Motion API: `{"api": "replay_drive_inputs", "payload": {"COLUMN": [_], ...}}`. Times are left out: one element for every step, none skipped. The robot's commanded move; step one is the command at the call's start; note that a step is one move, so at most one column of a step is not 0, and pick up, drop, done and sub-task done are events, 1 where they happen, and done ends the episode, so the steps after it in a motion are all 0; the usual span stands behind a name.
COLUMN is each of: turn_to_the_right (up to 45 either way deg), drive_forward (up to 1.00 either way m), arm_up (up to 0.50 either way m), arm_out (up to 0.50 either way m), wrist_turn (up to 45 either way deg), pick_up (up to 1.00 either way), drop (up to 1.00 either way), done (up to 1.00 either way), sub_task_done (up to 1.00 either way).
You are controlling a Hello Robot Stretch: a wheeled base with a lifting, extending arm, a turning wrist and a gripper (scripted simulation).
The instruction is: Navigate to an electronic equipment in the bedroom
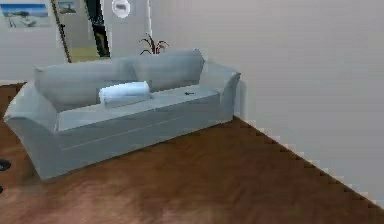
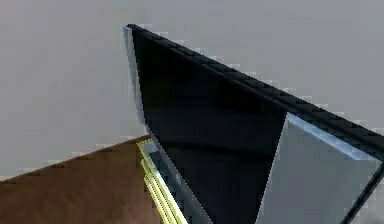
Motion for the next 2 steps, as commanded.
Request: {"api": "replay_drive_inputs", "payload": {"turn_to_the_right": [-30.0, 0.0], "drive_forward": [0.0, 0.3], "arm_up": [0.0, 0.0], "arm_out": [0.0, 0.0], "wrist_turn": [0.0, 0.0], "pick_up": [0.0, 0.0], "drop": [0.0, 0.0], "done": [0.0, 0.0], "sub_task_done": [0.0, 0.0]}}
